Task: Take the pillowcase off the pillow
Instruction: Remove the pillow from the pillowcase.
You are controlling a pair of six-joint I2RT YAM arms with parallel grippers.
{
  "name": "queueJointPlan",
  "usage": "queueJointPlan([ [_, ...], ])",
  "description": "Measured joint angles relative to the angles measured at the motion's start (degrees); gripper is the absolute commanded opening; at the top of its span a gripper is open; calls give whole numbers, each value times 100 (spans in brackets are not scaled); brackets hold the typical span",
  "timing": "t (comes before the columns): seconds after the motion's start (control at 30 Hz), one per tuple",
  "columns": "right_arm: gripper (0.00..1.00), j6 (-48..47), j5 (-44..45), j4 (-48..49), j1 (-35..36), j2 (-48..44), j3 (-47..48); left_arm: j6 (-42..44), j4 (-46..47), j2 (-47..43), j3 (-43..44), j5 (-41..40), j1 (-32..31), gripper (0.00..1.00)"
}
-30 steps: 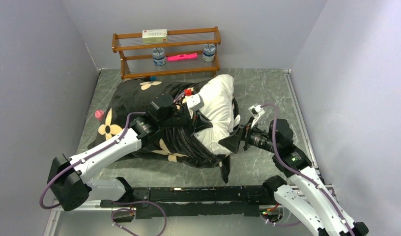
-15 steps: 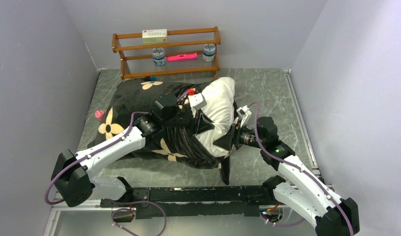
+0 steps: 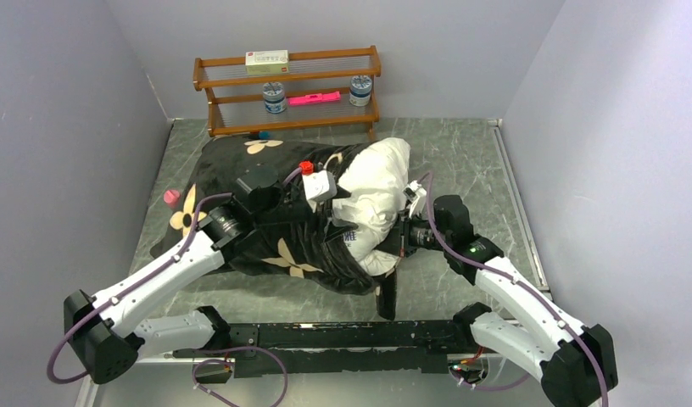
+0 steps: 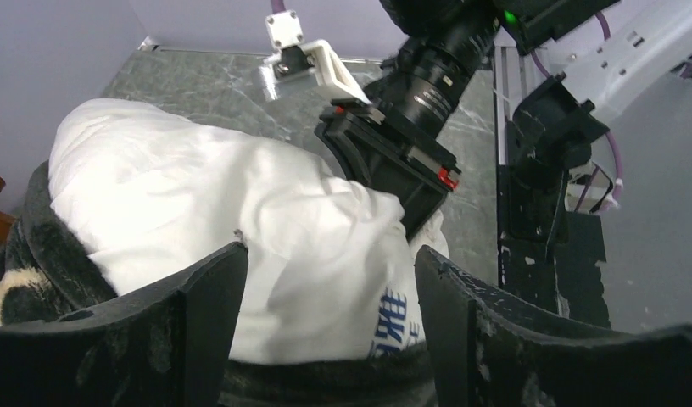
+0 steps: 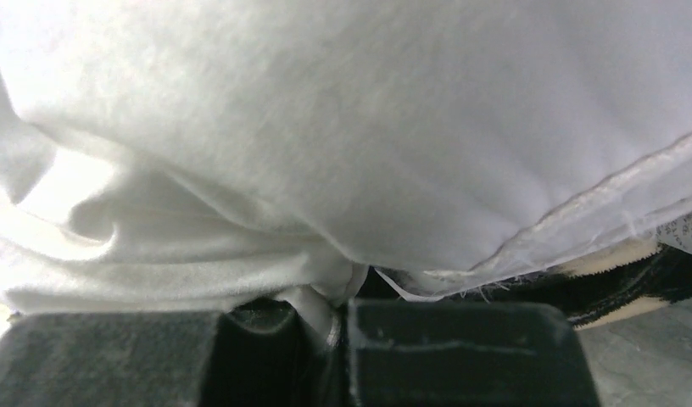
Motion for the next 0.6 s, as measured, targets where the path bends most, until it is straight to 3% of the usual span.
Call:
queueJointPlan([
  [0.3, 0, -181, 509, -468, 35, -332, 219, 1005, -588, -962, -599, 339, -146, 82],
  [0.6, 0, -31, 852, -501, 46, -503, 245, 1886, -1008, -1569, -1377, -254, -1394, 80],
])
